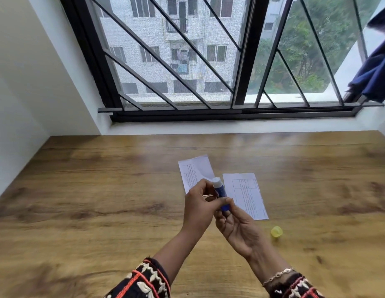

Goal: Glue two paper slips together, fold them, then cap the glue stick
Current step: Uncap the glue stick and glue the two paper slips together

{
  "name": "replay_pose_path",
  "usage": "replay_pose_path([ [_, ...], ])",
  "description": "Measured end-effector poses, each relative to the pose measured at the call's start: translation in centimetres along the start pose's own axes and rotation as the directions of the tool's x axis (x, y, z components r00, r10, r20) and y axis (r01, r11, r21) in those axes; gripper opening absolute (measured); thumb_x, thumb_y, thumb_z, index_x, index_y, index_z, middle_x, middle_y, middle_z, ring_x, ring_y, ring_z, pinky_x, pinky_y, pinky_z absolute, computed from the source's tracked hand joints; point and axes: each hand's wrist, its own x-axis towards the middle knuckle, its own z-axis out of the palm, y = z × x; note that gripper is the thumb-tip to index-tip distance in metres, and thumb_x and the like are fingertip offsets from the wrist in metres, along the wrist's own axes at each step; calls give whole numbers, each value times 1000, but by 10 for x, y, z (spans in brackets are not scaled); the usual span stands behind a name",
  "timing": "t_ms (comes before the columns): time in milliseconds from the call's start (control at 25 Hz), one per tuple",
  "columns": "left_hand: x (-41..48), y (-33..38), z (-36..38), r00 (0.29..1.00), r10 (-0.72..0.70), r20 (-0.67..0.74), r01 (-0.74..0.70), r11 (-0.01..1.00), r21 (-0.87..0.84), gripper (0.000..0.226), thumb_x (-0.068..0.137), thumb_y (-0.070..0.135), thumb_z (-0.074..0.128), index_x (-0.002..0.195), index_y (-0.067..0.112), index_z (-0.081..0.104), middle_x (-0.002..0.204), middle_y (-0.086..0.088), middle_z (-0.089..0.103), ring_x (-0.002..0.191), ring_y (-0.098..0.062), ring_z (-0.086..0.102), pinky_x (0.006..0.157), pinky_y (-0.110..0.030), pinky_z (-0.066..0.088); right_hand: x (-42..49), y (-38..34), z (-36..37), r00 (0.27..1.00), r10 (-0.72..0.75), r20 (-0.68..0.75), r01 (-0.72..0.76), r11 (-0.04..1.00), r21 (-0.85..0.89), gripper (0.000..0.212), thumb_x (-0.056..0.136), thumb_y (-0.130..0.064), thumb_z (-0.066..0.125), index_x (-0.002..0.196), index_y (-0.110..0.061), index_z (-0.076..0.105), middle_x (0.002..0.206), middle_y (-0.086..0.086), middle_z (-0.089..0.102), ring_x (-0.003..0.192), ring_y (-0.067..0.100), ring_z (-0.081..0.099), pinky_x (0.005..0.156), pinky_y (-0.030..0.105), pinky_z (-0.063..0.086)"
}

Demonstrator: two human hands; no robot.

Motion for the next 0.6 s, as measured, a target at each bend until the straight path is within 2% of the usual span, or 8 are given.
replay_pose_path([
  [80,1,-2,0,999,9,43,-10,1000,11,28,66,4,80,77,15,57,80,-1,62,81,-18,64,77,-37,58,0,-1,-1,1000,-18,8,18,1000,3,56,32,-29,94,81,-8,75,72,4,68,58,10,63,50,17,52],
  [160,3,-5,0,993,-9,114,6,1000,28,29,63,18,81,79,25,57,86,6,64,90,-21,65,82,-42,56,0,-3,-2,1000,-26,5,26,999,23,56,32,-28,94,80,-8,75,71,4,69,57,9,63,51,17,53],
  [280,8,-12,-1,979,-79,185,65,994,83,37,60,45,74,91,31,60,94,10,65,96,-14,64,89,-41,52,1,-9,-7,999,-35,-21,37,996,84,59,30,-25,94,83,-8,74,70,4,69,58,11,64,51,18,53],
  [360,16,-18,-3,984,-82,155,46,974,222,33,74,42,70,101,25,61,102,4,66,102,-14,61,92,-33,48,2,-15,-12,998,-39,-44,43,993,112,72,31,-23,94,95,-5,67,71,6,68,57,14,63,49,21,53],
  [440,28,-26,-5,991,-10,132,-49,896,440,29,85,31,64,109,16,61,111,-1,64,111,-14,54,93,-23,39,3,-19,-17,997,-48,-58,55,990,128,83,35,-22,93,107,-6,56,72,8,64,57,15,62,50,22,53],
  [520,45,-36,-7,983,35,178,-135,797,589,33,88,29,59,116,11,57,122,-4,59,120,-17,46,96,-23,34,3,-22,-20,997,-54,-61,62,989,137,86,38,-21,93,112,-9,52,74,9,62,58,15,61,51,22,54],
  [600,62,-46,-8,970,-4,244,-171,702,691,42,91,30,53,128,10,49,138,-7,47,132,-20,35,106,-26,28,3,-25,-22,997,-48,-63,57,989,134,89,36,-21,93,114,-8,52,74,9,61,57,15,60,51,22,53],
])
